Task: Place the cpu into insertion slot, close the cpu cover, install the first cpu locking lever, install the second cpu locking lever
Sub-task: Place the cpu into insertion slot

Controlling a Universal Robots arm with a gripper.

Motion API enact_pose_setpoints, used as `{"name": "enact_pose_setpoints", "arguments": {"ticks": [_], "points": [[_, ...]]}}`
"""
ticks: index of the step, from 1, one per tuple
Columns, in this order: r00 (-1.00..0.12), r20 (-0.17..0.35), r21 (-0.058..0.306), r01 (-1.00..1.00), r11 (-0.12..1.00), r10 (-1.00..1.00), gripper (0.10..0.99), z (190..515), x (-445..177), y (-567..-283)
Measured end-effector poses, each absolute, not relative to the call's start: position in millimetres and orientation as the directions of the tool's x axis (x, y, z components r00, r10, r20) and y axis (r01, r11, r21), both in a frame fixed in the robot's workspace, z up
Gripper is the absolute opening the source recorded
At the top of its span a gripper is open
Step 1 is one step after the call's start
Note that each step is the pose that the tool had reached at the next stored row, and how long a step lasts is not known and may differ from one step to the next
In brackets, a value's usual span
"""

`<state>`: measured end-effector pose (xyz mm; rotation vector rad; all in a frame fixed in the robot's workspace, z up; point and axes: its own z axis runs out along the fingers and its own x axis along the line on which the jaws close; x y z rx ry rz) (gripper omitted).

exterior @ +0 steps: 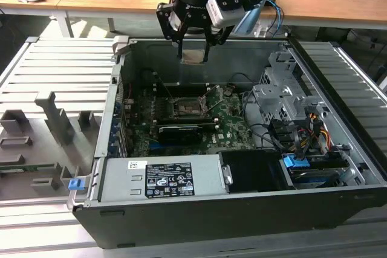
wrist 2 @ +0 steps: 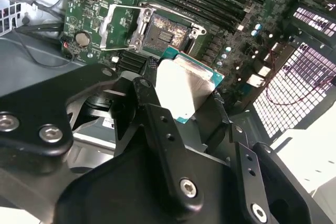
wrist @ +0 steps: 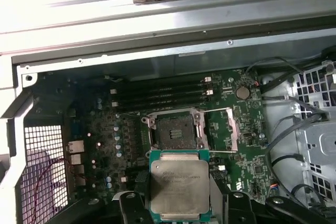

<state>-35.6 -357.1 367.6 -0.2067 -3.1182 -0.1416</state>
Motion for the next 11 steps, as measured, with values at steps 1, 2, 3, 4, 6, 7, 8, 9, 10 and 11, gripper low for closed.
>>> {"name": "enact_pose_setpoints", "arguments": {"ticks": [1, 2, 3, 4, 6, 7, 8, 9, 10, 11], "points": [[-0.991, 0.019, 0.089, 0.136, 0.987, 0.134, 0.541, 367.6, -35.6, -357.1], [-0.99, 0.019, 0.089, 0.139, 0.986, 0.138, 0.541, 367.6, -35.6, -357.1], [-0.99, 0.019, 0.089, 0.144, 0.986, 0.143, 0.541, 367.6, -35.6, -357.1], [-0.989, 0.019, 0.089, 0.147, 0.985, 0.146, 0.541, 367.6, -35.6, -357.1], [-0.988, 0.019, 0.089, 0.157, 0.984, 0.155, 0.541, 367.6, -35.6, -357.1], [-0.987, 0.019, 0.089, 0.16, 0.983, 0.159, 0.541, 367.6, -35.6, -357.1], [-0.987, 0.019, 0.089, 0.163, 0.983, 0.162, 0.541, 367.6, -35.6, -357.1], [-0.986, 0.019, 0.089, 0.169, 0.982, 0.168, 0.541, 367.6, -35.6, -357.1], [-0.985, 0.019, 0.089, 0.174, 0.981, 0.173, 0.541, 367.6, -35.6, -357.1], [-0.984, 0.019, 0.089, 0.178, 0.98, 0.177, 0.541, 367.6, -35.6, -357.1]]}}
